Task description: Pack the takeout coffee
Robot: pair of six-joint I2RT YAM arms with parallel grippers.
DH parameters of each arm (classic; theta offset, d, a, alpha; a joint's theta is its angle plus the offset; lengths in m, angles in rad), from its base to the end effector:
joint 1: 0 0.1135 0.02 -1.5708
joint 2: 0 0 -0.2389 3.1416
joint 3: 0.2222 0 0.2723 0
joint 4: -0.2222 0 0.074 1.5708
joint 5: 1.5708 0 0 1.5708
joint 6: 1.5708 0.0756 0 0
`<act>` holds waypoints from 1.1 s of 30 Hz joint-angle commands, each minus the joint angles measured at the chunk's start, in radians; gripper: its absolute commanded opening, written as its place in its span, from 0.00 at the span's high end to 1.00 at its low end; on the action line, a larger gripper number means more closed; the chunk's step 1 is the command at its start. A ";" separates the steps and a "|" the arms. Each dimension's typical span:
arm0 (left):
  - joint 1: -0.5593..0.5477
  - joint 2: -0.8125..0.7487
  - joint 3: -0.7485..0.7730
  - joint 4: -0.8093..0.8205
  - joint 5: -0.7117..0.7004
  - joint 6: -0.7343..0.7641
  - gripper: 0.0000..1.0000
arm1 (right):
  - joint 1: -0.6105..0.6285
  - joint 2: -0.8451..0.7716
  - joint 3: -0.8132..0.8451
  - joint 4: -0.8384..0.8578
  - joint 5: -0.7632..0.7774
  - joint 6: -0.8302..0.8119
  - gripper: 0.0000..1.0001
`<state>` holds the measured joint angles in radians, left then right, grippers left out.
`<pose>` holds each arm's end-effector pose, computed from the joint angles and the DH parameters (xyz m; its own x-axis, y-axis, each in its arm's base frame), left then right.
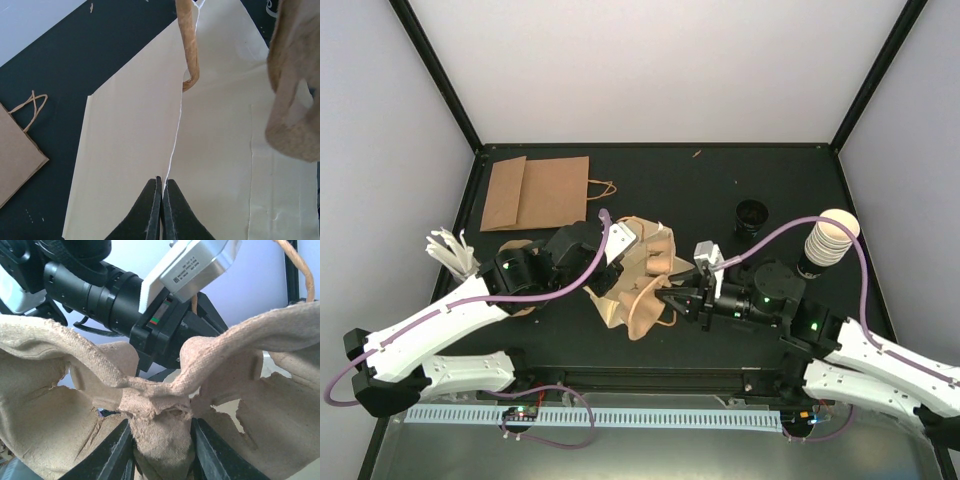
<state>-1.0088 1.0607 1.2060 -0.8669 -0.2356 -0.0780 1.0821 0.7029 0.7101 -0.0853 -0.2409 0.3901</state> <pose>0.1579 -0.2176 0.3224 -0.4078 0.5054 -0.7605 0.6998 0.7080 0.0952 0.1014 0.2291 0.3184 -0.4024 0.0298 -0.9150 -0.8824 0.2536 0.3963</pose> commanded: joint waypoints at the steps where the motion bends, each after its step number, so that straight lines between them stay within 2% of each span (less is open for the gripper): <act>1: 0.004 -0.009 0.006 -0.006 0.012 0.012 0.99 | -0.002 0.030 0.002 0.053 0.020 0.037 0.69; 12: 0.004 -0.028 0.006 0.007 0.015 0.018 0.99 | -0.019 0.115 0.017 0.014 -0.041 0.081 0.69; 21: 0.004 -0.037 0.004 0.014 0.016 0.024 0.98 | -0.091 0.180 0.030 0.008 -0.187 0.148 0.69; 33: 0.004 -0.040 0.004 0.021 0.017 0.034 0.99 | -0.111 0.187 0.041 -0.034 -0.179 0.154 0.69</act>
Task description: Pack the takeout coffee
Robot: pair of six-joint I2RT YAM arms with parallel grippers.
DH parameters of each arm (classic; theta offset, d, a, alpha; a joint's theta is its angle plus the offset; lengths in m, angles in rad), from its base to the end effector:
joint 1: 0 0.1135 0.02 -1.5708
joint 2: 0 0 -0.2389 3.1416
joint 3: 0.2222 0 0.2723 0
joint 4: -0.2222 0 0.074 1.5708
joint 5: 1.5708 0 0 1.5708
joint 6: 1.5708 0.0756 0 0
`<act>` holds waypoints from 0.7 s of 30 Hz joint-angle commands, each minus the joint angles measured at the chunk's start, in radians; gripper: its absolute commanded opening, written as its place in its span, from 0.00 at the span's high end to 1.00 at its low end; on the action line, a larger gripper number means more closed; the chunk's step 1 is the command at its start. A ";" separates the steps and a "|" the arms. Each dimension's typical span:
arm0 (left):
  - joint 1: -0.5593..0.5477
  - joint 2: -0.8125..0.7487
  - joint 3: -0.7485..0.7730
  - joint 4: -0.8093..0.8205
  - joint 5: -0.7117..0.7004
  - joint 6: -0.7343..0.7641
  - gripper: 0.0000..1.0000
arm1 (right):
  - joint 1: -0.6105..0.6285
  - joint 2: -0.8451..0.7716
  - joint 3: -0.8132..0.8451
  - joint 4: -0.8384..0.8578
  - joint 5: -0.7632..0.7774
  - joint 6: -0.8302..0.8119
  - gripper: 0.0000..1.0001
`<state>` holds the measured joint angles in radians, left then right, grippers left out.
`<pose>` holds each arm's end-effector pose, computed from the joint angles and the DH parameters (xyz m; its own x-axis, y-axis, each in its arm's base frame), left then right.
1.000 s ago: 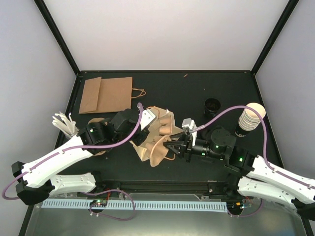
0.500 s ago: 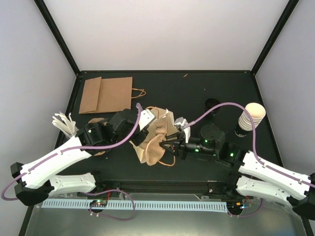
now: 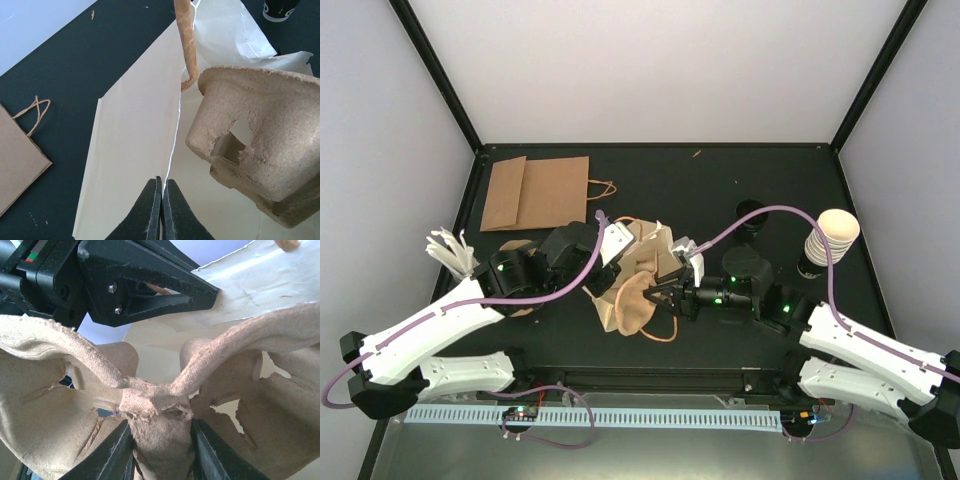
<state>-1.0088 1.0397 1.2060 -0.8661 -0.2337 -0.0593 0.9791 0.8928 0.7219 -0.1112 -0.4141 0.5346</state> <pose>0.1554 -0.2140 0.3276 -0.3858 0.5044 -0.7725 0.7072 0.6994 0.1036 0.1307 0.2491 0.2737 -0.6306 -0.1021 -0.7694 -0.7602 0.2811 0.5857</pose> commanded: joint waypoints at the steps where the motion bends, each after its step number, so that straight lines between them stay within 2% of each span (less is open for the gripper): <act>1: 0.004 -0.019 0.004 0.021 0.014 0.015 0.98 | -0.008 -0.003 0.031 -0.012 -0.004 0.011 0.69; 11: 0.004 -0.025 0.003 0.021 0.011 0.022 0.98 | -0.008 0.003 0.064 -0.086 0.028 0.008 0.69; 21: 0.004 -0.026 -0.003 0.011 0.013 0.021 0.99 | -0.010 -0.002 0.091 -0.079 0.065 0.040 0.69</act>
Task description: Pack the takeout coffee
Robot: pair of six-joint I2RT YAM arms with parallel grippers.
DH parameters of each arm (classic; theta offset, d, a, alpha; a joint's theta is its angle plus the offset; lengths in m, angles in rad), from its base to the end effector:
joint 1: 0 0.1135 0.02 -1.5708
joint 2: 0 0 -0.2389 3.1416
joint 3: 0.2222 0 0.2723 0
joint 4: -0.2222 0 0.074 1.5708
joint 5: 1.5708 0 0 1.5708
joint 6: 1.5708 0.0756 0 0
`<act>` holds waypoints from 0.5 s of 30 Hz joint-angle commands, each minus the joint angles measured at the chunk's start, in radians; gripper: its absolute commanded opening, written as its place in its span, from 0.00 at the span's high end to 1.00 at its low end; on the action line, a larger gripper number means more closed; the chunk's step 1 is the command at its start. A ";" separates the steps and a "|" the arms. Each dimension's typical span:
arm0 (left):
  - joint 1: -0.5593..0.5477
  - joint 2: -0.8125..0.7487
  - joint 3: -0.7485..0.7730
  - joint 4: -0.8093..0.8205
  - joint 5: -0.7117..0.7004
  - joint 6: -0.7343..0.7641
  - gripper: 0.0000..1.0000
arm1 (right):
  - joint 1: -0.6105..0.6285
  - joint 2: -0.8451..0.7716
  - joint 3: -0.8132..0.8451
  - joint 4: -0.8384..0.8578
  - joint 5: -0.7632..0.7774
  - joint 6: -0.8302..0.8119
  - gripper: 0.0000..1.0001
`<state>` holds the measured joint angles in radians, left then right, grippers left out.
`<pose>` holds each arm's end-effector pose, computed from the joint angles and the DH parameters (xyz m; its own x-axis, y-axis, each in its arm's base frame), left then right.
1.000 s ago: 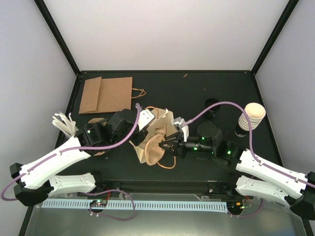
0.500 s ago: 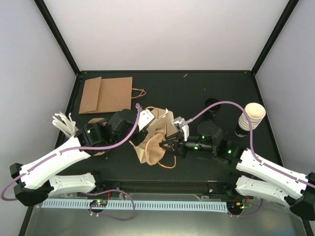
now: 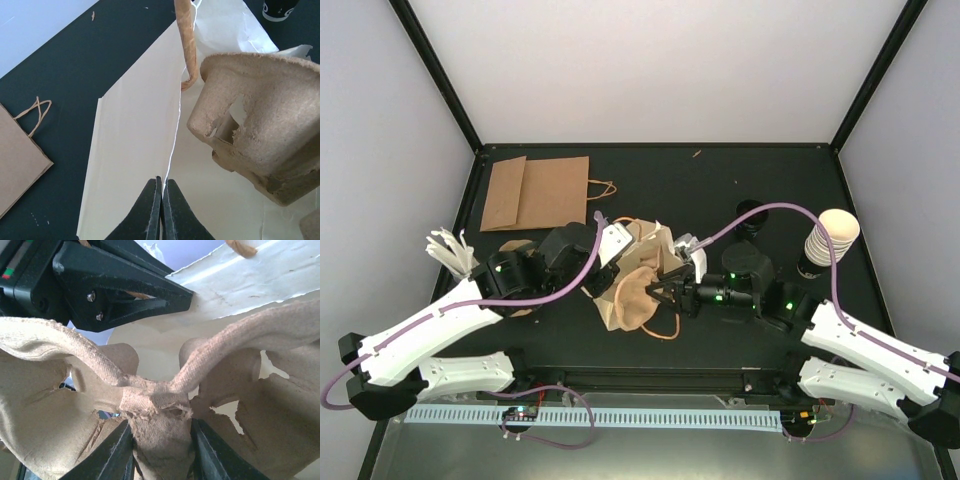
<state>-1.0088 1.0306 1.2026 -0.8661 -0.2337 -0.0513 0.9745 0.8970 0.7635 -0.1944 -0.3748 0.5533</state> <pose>0.1544 -0.2123 0.3286 -0.3778 0.5063 -0.7752 0.7099 0.6959 0.1085 0.1337 0.2462 0.2778 -0.6608 -0.1028 -0.7435 -0.7256 0.3407 0.5978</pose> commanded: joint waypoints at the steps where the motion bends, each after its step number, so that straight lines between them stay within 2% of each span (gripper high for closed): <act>1: 0.004 -0.017 0.001 0.009 0.013 0.013 0.98 | -0.005 -0.008 0.058 -0.008 0.039 0.016 0.69; 6: 0.004 -0.025 0.000 0.002 0.007 0.014 0.98 | -0.005 -0.018 0.094 -0.090 0.098 -0.082 0.69; 10: 0.004 -0.030 0.004 0.001 0.007 0.018 0.98 | -0.006 0.030 0.141 -0.191 0.131 -0.169 0.69; 15: 0.004 -0.037 0.010 0.006 -0.004 0.016 0.98 | -0.005 0.065 0.162 -0.237 0.145 -0.221 0.69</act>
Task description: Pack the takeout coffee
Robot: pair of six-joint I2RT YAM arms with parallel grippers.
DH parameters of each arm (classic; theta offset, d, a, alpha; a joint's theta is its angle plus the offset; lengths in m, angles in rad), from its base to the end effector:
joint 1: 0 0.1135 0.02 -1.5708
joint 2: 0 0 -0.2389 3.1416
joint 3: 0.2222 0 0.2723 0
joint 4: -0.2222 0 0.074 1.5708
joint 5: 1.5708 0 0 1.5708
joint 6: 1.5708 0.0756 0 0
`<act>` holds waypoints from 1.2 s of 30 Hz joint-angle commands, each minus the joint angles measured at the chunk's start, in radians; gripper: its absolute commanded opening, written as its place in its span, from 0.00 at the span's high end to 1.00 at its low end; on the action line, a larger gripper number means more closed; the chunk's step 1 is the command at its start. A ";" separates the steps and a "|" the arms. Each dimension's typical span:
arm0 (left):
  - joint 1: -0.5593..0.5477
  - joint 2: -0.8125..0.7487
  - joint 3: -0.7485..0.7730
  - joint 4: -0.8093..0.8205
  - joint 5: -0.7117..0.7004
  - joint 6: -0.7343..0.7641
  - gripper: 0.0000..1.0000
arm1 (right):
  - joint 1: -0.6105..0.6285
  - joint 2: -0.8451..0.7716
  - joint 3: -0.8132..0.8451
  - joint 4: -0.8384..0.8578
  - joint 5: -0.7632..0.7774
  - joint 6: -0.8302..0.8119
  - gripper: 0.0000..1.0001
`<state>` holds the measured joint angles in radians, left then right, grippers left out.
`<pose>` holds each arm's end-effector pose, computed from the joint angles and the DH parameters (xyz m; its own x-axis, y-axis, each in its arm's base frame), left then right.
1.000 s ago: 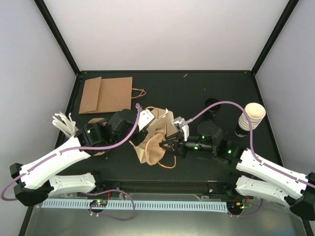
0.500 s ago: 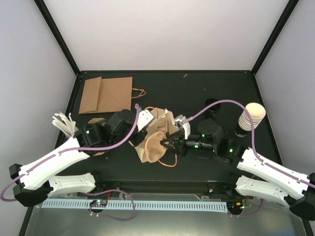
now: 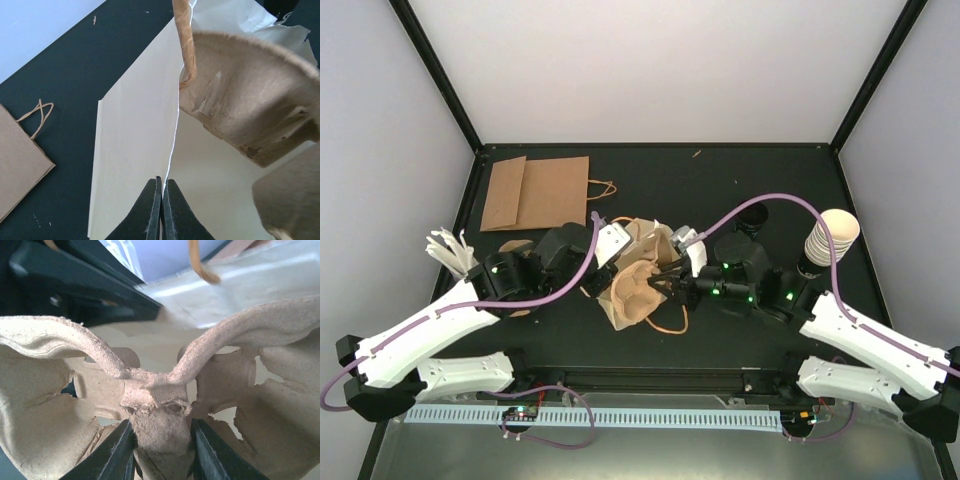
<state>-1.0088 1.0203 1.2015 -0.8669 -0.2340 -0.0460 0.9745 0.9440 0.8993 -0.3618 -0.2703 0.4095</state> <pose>0.1532 -0.2104 0.3306 -0.3705 0.5044 -0.7799 0.7112 0.6941 0.1111 0.1421 0.2453 0.2970 -0.5760 -0.1654 -0.8005 -0.7694 0.4406 0.4626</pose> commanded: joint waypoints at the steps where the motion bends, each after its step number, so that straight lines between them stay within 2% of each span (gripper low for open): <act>1: 0.004 -0.028 0.015 0.005 -0.009 0.009 0.98 | -0.006 0.020 0.028 -0.084 0.041 -0.089 0.69; 9: 0.004 -0.023 0.049 -0.020 -0.011 0.023 0.99 | -0.004 0.008 0.042 -0.152 0.154 -0.127 0.69; 23: 0.004 -0.006 0.052 -0.011 0.112 0.046 0.99 | 0.020 0.059 0.081 -0.131 0.268 -0.141 0.71; 36: 0.004 0.006 0.067 -0.003 0.104 0.037 0.98 | 0.090 0.090 0.058 -0.128 0.440 -0.200 0.70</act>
<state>-1.0088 1.0191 1.2152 -0.8818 -0.1474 -0.0151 1.0378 1.0168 0.9565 -0.5018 0.0689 0.2424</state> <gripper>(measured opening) 0.017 0.296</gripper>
